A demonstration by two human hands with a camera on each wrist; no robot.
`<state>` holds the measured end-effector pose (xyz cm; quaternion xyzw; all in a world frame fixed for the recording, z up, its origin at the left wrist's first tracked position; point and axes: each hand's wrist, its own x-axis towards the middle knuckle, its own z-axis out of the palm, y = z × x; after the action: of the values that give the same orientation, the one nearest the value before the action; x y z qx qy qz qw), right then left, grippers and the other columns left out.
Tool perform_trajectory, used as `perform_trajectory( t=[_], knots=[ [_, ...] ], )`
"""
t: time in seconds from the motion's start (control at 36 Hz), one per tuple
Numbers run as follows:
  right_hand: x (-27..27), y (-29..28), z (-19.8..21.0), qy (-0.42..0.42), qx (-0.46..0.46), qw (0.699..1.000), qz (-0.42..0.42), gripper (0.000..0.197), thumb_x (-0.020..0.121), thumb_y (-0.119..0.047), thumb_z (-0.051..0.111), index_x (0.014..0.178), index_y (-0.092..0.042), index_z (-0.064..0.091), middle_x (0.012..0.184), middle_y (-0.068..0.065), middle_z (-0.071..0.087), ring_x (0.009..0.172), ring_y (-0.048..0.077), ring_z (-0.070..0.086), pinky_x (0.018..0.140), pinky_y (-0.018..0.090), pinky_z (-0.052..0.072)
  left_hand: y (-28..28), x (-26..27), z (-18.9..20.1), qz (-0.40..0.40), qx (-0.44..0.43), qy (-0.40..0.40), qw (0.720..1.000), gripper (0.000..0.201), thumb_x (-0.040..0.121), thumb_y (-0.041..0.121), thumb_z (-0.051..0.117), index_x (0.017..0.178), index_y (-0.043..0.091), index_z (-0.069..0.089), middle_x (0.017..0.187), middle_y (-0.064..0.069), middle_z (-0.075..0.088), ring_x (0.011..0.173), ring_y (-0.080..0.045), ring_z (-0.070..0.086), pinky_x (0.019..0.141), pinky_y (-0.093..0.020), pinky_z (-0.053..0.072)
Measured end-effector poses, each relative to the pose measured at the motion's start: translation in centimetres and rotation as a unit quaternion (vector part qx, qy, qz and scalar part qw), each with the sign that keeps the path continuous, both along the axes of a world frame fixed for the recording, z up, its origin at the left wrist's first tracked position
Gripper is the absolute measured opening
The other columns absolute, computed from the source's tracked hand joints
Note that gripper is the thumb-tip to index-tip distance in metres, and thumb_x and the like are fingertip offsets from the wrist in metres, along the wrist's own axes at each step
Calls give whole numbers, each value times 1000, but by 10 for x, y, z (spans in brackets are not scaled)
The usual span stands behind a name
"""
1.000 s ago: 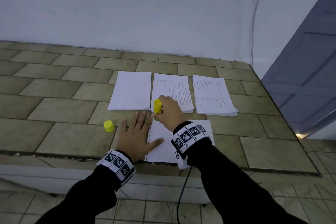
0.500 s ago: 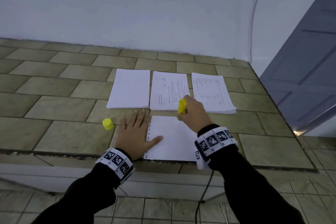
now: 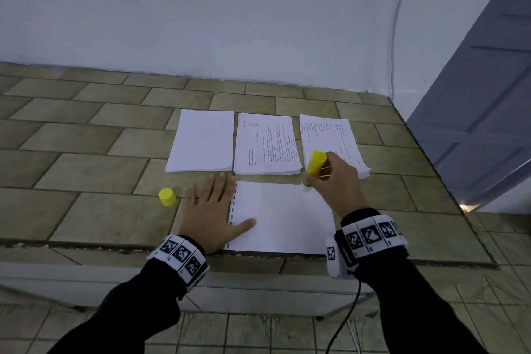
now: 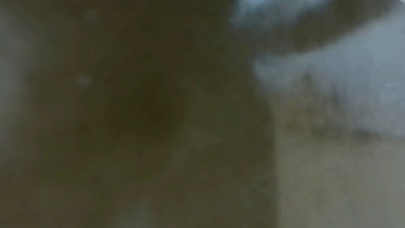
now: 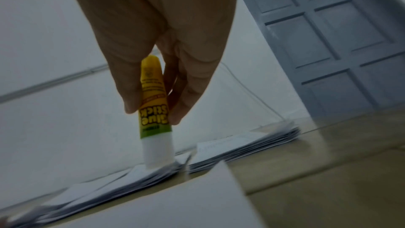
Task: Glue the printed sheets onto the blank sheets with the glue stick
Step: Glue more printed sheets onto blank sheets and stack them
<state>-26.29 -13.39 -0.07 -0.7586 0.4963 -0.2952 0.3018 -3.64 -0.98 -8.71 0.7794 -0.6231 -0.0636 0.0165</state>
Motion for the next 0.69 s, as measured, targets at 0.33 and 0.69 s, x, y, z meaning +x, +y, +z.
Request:
perform_trajectory(
  t=[0.33, 0.69],
  knots=[
    [72, 46, -11, 4, 27, 977, 210, 19, 81, -12, 72, 87, -11, 54, 93, 10, 62, 84, 23, 64, 79, 45, 55, 1, 5, -3, -28, -12, 18, 999, 123, 57, 102, 4, 156, 29, 4, 164, 3, -9, 150, -22, -14, 117, -58, -6],
    [52, 40, -20, 66, -20, 976, 205, 16, 84, -20, 67, 89, -15, 52, 87, 5, 60, 81, 21, 59, 77, 45, 53, 1, 5, -3, -26, -9, 25, 999, 128, 53, 102, -2, 157, 29, 7, 164, 3, -8, 150, -22, -12, 117, -58, -6]
  ],
)
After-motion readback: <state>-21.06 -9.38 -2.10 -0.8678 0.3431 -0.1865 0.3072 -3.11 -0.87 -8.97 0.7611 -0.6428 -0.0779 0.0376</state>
